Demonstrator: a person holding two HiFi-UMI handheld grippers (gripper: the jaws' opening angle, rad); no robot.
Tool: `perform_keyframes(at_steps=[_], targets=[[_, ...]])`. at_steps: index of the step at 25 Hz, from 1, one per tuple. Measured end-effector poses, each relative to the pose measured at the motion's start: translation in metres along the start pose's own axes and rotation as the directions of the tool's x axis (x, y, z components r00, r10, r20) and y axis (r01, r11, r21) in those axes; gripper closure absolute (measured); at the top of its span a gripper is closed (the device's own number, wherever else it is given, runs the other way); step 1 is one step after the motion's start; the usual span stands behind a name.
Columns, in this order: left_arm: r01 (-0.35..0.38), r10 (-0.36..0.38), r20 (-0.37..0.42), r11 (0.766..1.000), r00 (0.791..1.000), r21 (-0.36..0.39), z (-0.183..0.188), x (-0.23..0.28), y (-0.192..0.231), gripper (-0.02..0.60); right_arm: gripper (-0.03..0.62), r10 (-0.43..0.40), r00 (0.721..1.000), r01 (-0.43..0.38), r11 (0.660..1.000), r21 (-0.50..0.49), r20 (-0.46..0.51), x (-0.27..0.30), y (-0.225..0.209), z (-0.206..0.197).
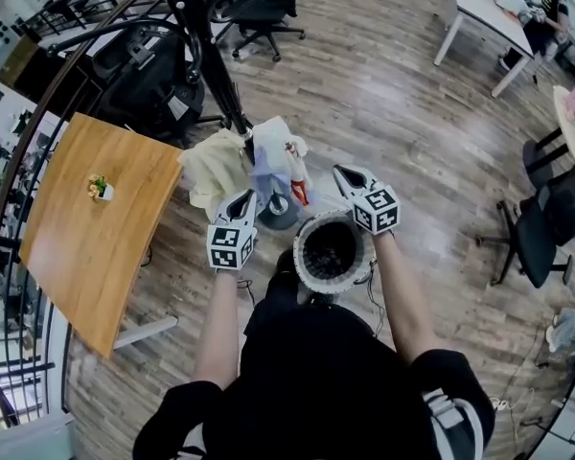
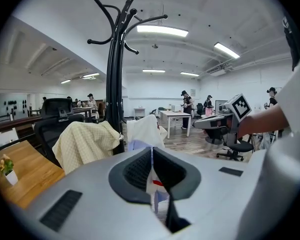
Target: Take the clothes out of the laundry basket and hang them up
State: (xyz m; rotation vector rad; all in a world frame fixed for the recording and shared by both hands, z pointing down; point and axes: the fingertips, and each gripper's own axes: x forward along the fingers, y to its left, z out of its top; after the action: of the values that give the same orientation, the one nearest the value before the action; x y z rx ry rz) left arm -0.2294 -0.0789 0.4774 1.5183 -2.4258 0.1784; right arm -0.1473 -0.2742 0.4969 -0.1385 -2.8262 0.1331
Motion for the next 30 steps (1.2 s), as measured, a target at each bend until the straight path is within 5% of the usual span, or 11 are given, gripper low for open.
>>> perform_keyframes(at_steps=[30], targets=[[-0.024,0.025,0.023,0.999,0.999,-0.021,-0.011,-0.039,-0.011,0.552,0.588,-0.018,0.999,0.016,0.999,-0.036,-0.047,-0.065,0.018,-0.027]])
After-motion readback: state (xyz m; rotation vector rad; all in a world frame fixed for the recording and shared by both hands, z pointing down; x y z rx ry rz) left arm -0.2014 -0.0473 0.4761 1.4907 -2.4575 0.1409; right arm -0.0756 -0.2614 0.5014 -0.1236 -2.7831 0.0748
